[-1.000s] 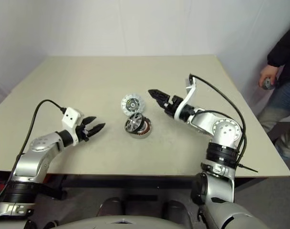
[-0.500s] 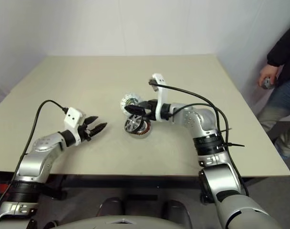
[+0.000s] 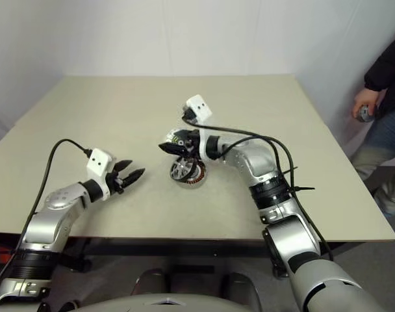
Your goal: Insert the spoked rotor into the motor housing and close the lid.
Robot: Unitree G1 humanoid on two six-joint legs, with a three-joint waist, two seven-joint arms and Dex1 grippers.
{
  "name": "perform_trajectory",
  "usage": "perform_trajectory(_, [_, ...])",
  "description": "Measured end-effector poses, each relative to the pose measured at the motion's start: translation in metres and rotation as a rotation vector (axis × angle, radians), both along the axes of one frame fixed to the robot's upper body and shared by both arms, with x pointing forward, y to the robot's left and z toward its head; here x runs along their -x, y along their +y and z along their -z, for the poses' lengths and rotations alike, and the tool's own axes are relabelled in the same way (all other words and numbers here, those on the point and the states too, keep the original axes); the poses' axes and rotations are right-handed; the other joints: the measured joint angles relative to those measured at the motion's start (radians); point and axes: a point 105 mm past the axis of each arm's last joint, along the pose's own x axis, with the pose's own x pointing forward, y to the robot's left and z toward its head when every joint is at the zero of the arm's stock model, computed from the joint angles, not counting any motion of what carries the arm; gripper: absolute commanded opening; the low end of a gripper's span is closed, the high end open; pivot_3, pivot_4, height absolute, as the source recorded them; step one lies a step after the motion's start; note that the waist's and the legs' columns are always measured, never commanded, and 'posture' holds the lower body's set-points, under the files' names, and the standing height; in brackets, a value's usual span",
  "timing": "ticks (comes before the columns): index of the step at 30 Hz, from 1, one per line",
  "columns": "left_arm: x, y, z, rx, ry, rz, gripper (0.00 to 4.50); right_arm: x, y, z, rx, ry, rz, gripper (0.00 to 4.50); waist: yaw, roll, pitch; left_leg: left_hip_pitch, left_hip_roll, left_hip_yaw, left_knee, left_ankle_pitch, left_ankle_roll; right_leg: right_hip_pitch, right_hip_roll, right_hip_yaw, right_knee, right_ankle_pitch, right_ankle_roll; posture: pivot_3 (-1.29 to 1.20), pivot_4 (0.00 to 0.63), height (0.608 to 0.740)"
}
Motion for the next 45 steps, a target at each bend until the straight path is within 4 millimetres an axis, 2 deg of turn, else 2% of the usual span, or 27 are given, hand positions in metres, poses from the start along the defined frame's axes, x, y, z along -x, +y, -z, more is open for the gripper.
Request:
perform_trajectory(4, [0.000,0.000,0.000,-0.001,0.000,-0.002,2.89,0.003,0.003,0.000,0.010,-0.038,-0.032,3.21,-0.002,0.000,0.000,0.000,0.000,0.000,0.000,0.000,0.000,0.000,0.000,0.000,0.000,0.000,0.000,0.00,0.000,0.740])
perform_trajectory(6, [0.000,0.000,0.000,-0.001,-0.001,-0.003,2.89,0.003,0.004,-0.001,0.008,-0.048,-0.042,2.87,-0.003,0.000,0.000,0.000,0.000,0.000,0.000,0.000,0.001,0.000,0.000,0.000,0.000,0.000,0.000,0.00,0.000,0.740])
perform_trajectory(8, [0.000,0.001,0.000,-0.002,-0.002,-0.006,2.89,0.006,0.007,-0.002,0.000,-0.041,-0.066,2.33,-0.003,0.000,0.000,0.000,0.000,0.000,0.000,0.000,0.001,0.000,0.000,0.000,0.000,0.000,0.000,0.00,0.000,0.740])
perform_trajectory(14, [0.001,0.001,0.001,-0.002,0.000,-0.011,2.89,0.012,0.009,-0.004,-0.004,-0.023,-0.113,0.24,-0.003,0.000,0.000,0.000,0.000,0.000,0.000,0.000,0.001,0.000,0.000,0.000,0.000,0.002,-0.004,0.00,0.000,0.740])
perform_trajectory(18, [0.001,0.002,0.002,-0.003,0.002,-0.019,2.89,0.017,0.009,-0.001,0.027,-0.006,-0.138,0.24,-0.003,0.000,0.000,0.000,0.000,0.000,0.000,0.000,0.001,0.000,0.000,0.000,0.000,0.002,-0.004,0.00,0.000,0.740])
perform_trajectory(25, [0.003,0.003,0.004,-0.004,0.007,-0.028,2.89,0.024,0.008,0.026,0.096,0.080,-0.134,0.24,-0.003,0.000,0.000,0.000,0.000,0.000,0.001,0.000,0.001,0.000,0.000,0.000,0.000,0.002,-0.004,0.00,0.000,0.740])
perform_trajectory(31, [0.003,0.002,0.001,-0.004,-0.003,-0.026,2.89,0.019,0.002,0.044,0.148,0.122,-0.087,0.24,-0.002,0.000,0.000,0.000,0.001,0.000,0.001,0.000,0.001,0.000,0.000,0.000,0.001,0.001,-0.003,0.00,0.000,0.740])
perform_trajectory(39, [0.004,0.003,0.002,-0.004,0.000,-0.027,2.89,0.017,-0.003,0.048,0.165,0.131,-0.074,0.24,-0.002,0.000,0.000,0.001,0.001,0.000,0.001,0.000,0.001,0.001,0.000,0.000,0.001,0.001,-0.003,0.00,0.000,0.740])
perform_trajectory(45, [0.004,0.003,0.002,-0.003,0.000,-0.027,2.89,0.014,-0.020,0.051,0.171,0.148,-0.035,0.24,-0.001,-0.001,0.000,0.003,0.001,0.000,0.002,0.000,0.001,0.004,0.000,0.000,0.001,0.000,0.000,0.00,0.000,0.740])
